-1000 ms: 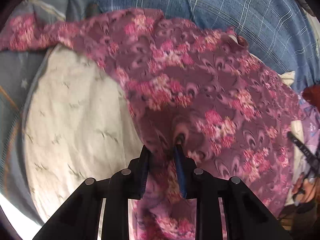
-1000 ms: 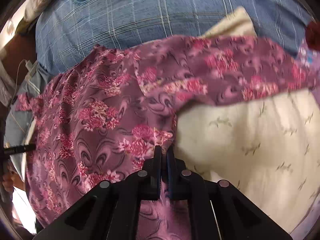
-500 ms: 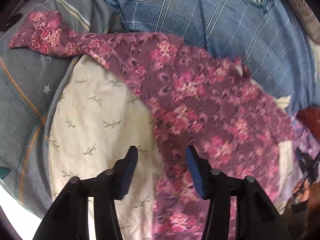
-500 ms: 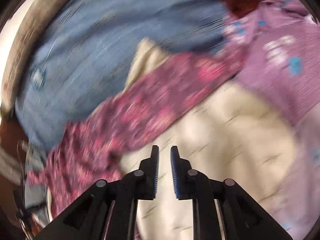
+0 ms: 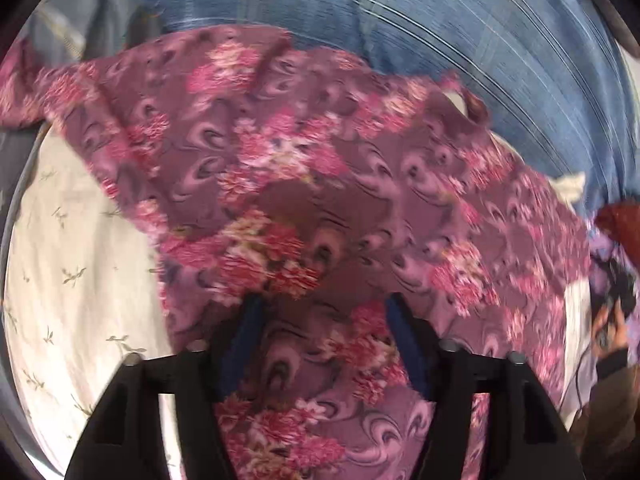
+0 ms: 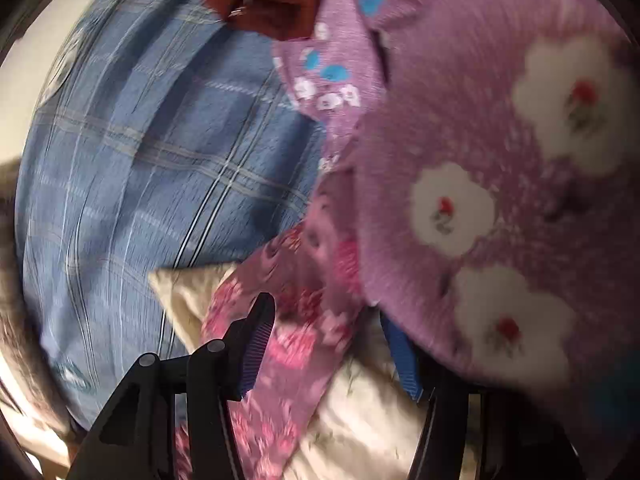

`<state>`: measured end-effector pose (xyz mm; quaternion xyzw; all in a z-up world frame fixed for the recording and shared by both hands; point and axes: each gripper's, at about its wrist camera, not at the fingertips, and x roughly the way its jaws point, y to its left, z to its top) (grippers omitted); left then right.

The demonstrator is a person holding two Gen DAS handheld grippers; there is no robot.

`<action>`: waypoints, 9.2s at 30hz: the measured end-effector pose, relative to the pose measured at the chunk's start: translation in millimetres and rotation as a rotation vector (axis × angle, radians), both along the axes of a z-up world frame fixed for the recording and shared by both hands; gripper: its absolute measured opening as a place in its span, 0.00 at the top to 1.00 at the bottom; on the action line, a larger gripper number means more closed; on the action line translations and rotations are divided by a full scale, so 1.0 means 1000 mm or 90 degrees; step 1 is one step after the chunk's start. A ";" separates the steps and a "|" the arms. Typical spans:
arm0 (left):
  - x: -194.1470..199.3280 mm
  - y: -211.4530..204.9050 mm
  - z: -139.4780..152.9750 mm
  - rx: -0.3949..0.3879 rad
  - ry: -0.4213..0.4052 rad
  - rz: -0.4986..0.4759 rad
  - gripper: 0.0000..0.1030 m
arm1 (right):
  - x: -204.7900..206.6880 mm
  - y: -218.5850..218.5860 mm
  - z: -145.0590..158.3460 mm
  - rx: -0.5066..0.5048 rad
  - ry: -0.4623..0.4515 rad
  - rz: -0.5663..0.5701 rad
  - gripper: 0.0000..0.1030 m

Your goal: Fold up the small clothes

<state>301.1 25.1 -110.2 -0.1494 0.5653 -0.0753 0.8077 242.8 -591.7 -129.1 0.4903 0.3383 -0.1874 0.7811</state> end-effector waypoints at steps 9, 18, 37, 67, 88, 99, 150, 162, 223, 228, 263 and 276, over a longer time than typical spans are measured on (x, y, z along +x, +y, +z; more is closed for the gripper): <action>-0.017 0.018 0.002 -0.079 0.014 0.025 0.34 | 0.012 0.107 0.111 -0.190 -0.191 0.210 0.96; -0.065 0.062 0.028 -0.121 0.003 0.052 0.34 | 0.033 0.424 0.098 -0.128 -0.171 0.688 0.91; -0.045 0.033 0.007 -0.308 0.074 0.066 0.31 | -0.039 0.274 0.029 0.080 -0.064 0.372 0.64; -0.037 0.052 0.069 -0.183 -0.097 0.023 0.20 | -0.029 0.216 0.066 -0.069 -0.129 0.371 0.54; 0.057 0.000 0.006 -0.043 -0.020 0.059 0.81 | 0.131 0.254 -0.001 -0.202 0.086 0.460 0.90; 0.002 0.006 0.020 -0.080 -0.020 0.028 0.51 | 0.007 0.262 0.010 -0.131 0.029 0.488 0.87; -0.017 0.027 0.234 -0.218 -0.233 0.025 0.95 | -0.060 0.384 0.031 -0.071 -0.004 0.570 0.62; -0.027 -0.141 0.122 -0.199 0.031 -0.169 0.82 | -0.116 0.285 0.047 -0.063 -0.008 0.443 0.60; 0.009 0.118 0.056 -0.318 0.013 0.237 0.89 | 0.098 0.328 0.065 -0.052 -0.146 0.545 0.91; -0.030 0.106 0.049 -0.305 0.034 0.224 0.89 | 0.045 0.290 0.059 -0.072 -0.097 0.506 0.91; 0.079 0.080 0.009 -0.180 0.082 0.201 0.92 | 0.083 0.253 -0.001 -0.215 0.066 0.465 0.94; 0.027 0.014 0.011 -0.075 0.021 0.080 0.60 | 0.042 0.296 -0.009 -0.157 0.008 0.495 0.89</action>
